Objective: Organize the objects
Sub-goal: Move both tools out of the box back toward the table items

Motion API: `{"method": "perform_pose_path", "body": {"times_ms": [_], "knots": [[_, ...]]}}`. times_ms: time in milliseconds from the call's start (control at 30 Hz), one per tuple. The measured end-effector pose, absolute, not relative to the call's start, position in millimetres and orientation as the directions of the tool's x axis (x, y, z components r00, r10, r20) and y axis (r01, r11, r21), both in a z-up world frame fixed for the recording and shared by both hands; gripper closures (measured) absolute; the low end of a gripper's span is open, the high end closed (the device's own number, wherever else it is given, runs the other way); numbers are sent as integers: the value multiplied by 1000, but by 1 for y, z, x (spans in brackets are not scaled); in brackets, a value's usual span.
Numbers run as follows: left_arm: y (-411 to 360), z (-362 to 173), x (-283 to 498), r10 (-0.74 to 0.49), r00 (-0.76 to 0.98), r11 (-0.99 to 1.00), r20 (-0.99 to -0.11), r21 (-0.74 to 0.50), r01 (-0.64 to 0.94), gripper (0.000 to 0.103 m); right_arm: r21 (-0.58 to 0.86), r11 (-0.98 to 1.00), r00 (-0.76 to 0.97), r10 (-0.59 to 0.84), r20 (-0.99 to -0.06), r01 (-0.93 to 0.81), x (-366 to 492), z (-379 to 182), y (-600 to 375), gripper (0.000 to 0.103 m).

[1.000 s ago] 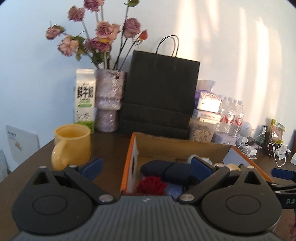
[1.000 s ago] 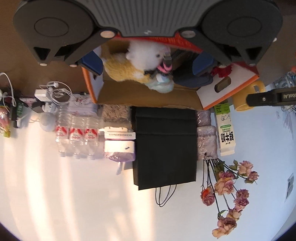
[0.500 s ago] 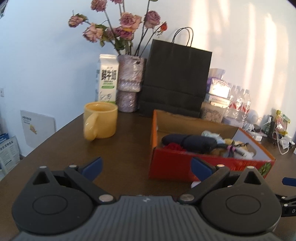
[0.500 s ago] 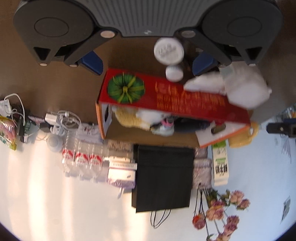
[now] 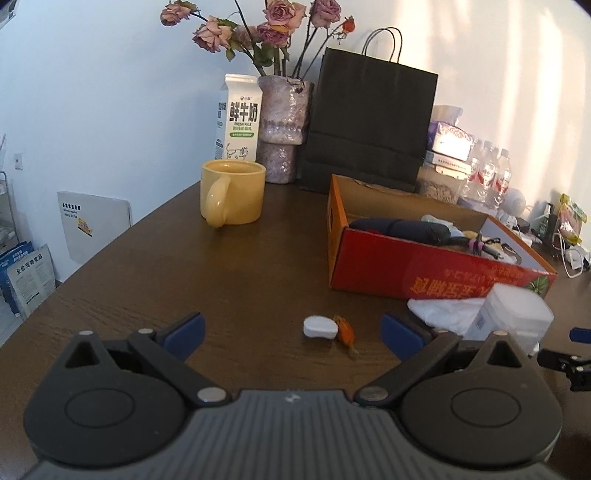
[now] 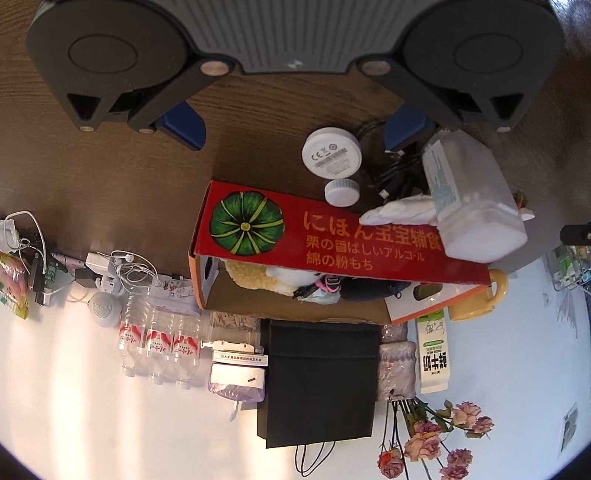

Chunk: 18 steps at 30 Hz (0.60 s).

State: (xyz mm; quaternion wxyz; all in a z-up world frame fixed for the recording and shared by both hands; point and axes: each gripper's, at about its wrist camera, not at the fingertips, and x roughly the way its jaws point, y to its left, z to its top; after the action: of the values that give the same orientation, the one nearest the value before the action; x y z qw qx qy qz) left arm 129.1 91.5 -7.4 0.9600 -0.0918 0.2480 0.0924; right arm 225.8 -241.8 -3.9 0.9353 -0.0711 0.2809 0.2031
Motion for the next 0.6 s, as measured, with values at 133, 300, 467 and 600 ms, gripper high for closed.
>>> {"method": "perform_pose_path", "body": {"times_ms": [133, 300, 467, 600], "knots": [[89, -10, 130, 123, 855, 968, -504, -130, -216, 0, -17, 908, 760, 340, -554, -418, 226, -4, -242, 0], [88, -16, 134, 119, 838, 972, -533, -110, -208, 0, -15, 909, 757, 338, -559, -417, 227, -4, -242, 0], [92, -21, 150, 148, 810, 974, -567, -61, -220, 0, -18, 909, 755, 335, -563, -416, 228, -5, -241, 0], [95, -29, 172, 199, 764, 971, -614, 17, -239, 0, -17, 911, 755, 332, -565, -413, 228, -5, -242, 0]]}}
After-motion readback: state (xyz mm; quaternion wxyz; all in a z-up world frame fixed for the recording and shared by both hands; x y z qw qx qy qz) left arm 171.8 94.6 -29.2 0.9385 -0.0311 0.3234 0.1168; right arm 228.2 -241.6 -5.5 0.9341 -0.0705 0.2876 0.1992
